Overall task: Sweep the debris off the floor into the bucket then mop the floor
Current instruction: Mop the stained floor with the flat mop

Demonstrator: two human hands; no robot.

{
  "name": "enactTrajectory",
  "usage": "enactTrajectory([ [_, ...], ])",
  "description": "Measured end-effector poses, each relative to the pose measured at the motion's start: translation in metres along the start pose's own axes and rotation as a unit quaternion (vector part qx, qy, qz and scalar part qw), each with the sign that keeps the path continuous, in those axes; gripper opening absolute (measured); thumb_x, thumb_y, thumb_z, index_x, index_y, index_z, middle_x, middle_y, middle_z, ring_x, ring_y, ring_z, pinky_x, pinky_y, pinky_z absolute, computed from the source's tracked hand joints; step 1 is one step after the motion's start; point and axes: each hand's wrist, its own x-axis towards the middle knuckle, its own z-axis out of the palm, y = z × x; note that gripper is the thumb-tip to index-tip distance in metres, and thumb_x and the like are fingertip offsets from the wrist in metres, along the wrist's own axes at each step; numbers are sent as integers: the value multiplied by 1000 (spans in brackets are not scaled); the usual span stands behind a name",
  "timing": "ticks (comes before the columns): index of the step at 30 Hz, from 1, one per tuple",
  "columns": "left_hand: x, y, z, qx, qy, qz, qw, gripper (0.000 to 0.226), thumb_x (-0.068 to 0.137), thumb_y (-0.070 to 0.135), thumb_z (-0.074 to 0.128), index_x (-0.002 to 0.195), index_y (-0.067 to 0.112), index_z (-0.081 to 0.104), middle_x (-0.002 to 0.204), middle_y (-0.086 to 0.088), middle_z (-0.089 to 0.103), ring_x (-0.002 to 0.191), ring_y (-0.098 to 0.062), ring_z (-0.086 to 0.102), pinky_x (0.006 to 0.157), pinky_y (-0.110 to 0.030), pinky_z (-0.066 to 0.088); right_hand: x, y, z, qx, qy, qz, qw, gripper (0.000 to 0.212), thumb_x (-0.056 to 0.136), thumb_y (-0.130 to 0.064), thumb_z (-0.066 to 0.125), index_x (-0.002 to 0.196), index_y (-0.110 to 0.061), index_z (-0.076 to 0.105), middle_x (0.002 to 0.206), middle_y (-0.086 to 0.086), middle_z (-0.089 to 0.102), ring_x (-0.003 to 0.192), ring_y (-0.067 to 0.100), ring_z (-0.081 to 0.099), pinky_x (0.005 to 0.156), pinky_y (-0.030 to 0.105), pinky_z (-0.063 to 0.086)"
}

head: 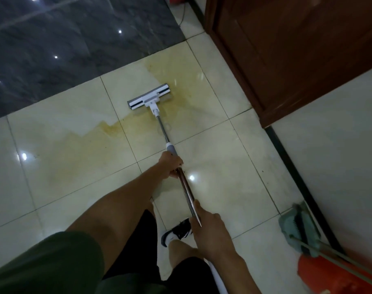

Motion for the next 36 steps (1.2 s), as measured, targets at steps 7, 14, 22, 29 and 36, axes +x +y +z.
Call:
enactTrajectory([
  [7, 57, 106, -81, -7, 18, 36, 999, 35, 90, 2, 69, 119, -2, 50, 108, -27, 62, 84, -44, 72, 73, -57, 61, 89, -101, -40, -1, 35, -33, 999, 54, 102, -38, 42, 154, -39, 25, 93, 4, 63, 86, 18, 62, 82, 37, 56],
  [14, 148, 248, -183, -9, 39, 48, 998, 33, 87, 1, 70, 114, -4, 53, 108, -29, 65, 80, -43, 72, 65, -58, 60, 220, -236, -91, 1, 72, -39, 997, 52, 101, -41, 41, 150, -44, 25, 84, -1, 56, 80, 19, 59, 79, 36, 56],
  [22, 221, 374, -248, 6, 58, 87, 994, 40, 87, 5, 72, 120, -6, 54, 110, -24, 63, 81, -41, 72, 68, -57, 61, 333, -344, -151, -24, 95, -55, 994, 51, 103, -38, 44, 152, -33, 33, 103, 8, 63, 94, 23, 62, 82, 31, 54],
  [29, 243, 417, -251, 8, 61, 89, 994, 42, 89, 7, 73, 123, -5, 51, 111, -25, 63, 79, -40, 73, 67, -55, 61, 368, -365, -166, 6, 106, -41, 994, 51, 103, -35, 45, 152, -30, 34, 107, 11, 63, 93, 24, 61, 84, 36, 54],
  [36, 244, 396, -216, 83, 49, 56, 994, 26, 92, 8, 70, 108, -3, 52, 106, -26, 64, 78, -43, 73, 67, -58, 61, 354, -334, -142, 36, 115, 4, 993, 53, 103, -38, 40, 154, -34, 24, 115, 8, 64, 103, 24, 64, 88, 35, 53],
])
